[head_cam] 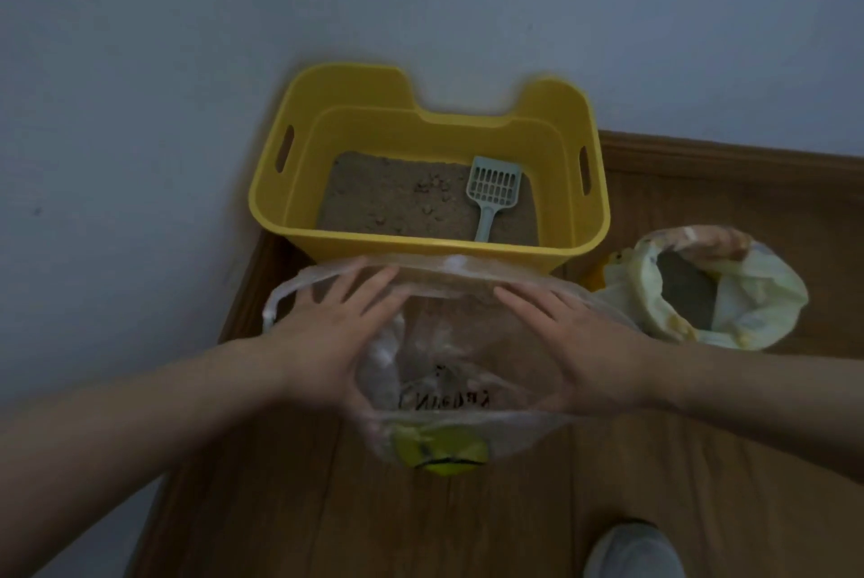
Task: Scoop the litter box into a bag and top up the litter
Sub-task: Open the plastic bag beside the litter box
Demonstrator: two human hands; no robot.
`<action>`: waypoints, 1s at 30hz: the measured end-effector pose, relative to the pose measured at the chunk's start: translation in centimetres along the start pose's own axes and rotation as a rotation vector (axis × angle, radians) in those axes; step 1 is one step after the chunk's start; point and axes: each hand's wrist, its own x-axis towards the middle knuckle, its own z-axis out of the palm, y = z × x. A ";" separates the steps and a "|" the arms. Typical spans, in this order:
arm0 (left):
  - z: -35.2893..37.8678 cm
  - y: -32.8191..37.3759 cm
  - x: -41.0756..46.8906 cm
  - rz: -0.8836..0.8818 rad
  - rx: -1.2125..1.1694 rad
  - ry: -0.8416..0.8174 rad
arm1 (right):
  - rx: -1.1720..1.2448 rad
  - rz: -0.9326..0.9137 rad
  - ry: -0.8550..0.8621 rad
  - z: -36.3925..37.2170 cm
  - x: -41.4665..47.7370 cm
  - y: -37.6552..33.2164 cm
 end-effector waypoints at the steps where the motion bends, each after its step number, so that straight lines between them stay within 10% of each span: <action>1: 0.1 -0.4 0.0 0.015 -0.040 0.014 | 0.011 -0.013 0.000 0.2 0.1 0.6; 15: 3.0 -2.5 0.4 0.012 -0.206 0.057 | -0.036 -0.092 -0.027 2.9 2.3 2.4; 22: -1.4 0.9 2.1 0.215 0.237 0.568 | -0.045 -0.103 0.026 2.6 3.8 0.6; 30: -2.2 5.5 4.0 -0.012 0.248 0.397 | 0.035 -0.240 0.176 1.9 3.8 -1.0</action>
